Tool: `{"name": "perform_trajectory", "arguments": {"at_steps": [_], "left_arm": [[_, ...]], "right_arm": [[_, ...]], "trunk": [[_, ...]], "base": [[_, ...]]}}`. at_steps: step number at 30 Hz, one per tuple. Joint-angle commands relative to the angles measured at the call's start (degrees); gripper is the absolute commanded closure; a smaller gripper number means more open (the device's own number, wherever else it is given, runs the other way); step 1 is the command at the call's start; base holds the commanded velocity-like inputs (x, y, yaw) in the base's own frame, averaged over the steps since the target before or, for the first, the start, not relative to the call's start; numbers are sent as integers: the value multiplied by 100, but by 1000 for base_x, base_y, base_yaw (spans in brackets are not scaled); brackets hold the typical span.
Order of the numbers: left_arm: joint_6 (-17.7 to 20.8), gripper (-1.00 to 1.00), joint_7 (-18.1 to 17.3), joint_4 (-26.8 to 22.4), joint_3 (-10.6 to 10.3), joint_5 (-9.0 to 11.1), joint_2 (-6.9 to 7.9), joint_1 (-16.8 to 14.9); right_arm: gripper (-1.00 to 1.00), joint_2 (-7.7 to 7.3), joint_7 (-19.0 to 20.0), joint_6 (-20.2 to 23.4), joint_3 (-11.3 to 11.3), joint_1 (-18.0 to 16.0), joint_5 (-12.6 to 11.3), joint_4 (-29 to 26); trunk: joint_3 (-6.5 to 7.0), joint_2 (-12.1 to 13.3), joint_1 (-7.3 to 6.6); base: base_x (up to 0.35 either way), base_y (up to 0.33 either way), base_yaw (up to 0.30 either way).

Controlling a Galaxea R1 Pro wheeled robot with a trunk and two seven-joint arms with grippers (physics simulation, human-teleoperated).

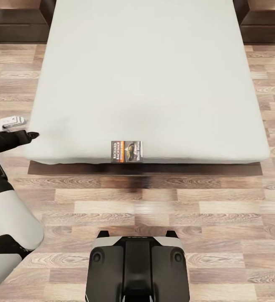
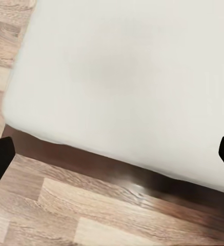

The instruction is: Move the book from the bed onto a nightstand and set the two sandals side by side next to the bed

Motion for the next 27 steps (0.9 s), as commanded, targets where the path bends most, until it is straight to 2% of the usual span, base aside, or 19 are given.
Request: {"name": "perform_trajectory", "arguments": {"at_steps": [1, 6, 12, 16, 27], "left_arm": [[18, -100, -145, -4, 4, -55, 48, 25], [18, -100, -663, -18, 5, -59, 275, 220], [18, -100, -1087, -125, 5, -56, 395, 501], [18, -100, -1231, -182, 8, -50, 438, 672], [18, -100, -1267, -211, 5, -46, 454, 717]], "right_arm": [[-100, 2, 27, -9, -51, 5, 60, -10], [-100, 5, 27, -9, -45, 5, 58, -12], [-100, 10, 27, -10, -43, 5, 55, -13], [-100, 66, 24, -15, -32, 5, 69, -17], [-100, 101, 18, -84, -59, 5, 62, -37]], "trunk": [[-6, -9, 4], [-6, -9, 4], [-6, -9, 4], [-6, -9, 4], [19, -9, 4]], "base": [[0, 0, 37], [0, 0, 20], [0, 0, 7], [0, 0, 2], [-12, 0, 0]]}}
